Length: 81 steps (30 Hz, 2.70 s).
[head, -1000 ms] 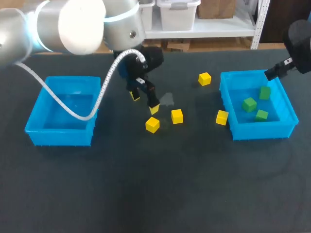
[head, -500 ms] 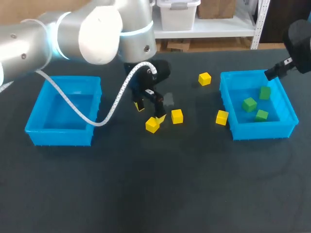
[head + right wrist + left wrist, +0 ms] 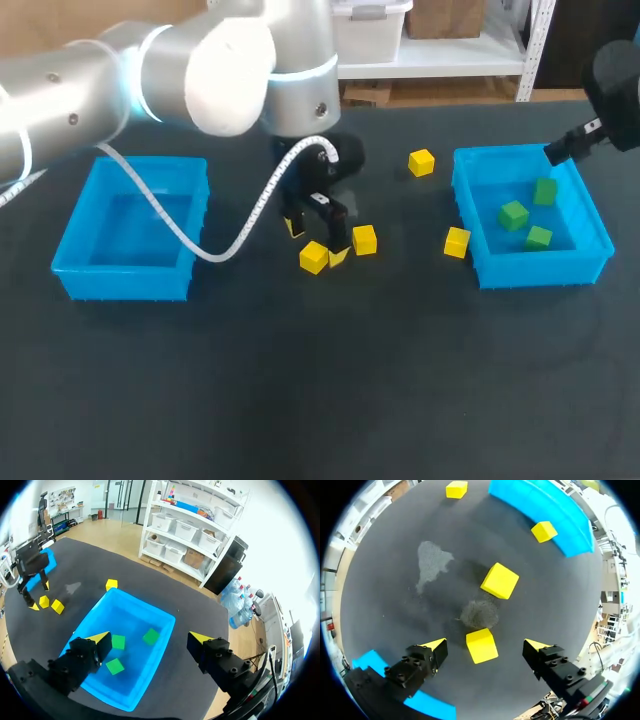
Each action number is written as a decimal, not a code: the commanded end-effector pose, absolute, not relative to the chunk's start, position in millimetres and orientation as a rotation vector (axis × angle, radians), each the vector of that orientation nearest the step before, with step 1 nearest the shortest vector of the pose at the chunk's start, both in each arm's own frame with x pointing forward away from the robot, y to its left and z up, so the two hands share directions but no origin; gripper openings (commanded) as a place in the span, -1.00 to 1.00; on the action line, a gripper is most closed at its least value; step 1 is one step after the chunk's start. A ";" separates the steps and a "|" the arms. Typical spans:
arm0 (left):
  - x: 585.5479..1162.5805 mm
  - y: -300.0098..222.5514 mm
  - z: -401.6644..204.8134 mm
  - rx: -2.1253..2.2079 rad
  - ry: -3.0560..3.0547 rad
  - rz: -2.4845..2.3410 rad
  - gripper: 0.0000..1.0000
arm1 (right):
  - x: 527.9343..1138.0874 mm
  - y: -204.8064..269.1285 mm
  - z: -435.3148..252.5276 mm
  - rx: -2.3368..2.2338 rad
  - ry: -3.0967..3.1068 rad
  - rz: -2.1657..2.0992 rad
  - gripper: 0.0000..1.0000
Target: Put the green cubes in the right bin and the yellow cubes in the left bin.
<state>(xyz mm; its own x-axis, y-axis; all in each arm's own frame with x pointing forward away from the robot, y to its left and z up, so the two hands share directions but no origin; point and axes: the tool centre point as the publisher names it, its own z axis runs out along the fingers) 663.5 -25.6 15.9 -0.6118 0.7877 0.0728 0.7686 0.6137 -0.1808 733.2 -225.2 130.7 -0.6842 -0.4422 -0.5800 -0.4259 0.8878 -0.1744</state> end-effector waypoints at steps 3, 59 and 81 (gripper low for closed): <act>662.7 -28.2 8.6 -1.267 -2.725 0.118 1.00 | 731.0 -224.8 129.1 -0.615 2.403 -0.040 1.00; 715.3 56.6 95.0 -0.747 -3.331 0.128 -1.00 | 731.0 -224.8 129.1 -0.615 2.403 -0.040 1.00; 691.8 193.8 65.9 -0.100 -3.359 0.028 -1.00 | 731.0 -224.8 129.1 -0.615 2.403 -0.040 1.00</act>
<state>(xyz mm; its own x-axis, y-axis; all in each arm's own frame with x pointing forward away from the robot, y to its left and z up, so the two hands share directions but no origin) 698.0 191.2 68.4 -0.9800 0.0537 -0.1914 0.0550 0.9985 -0.0013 733.1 -225.1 130.8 -0.6842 -0.4422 -0.5799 -0.4257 0.8878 -0.1748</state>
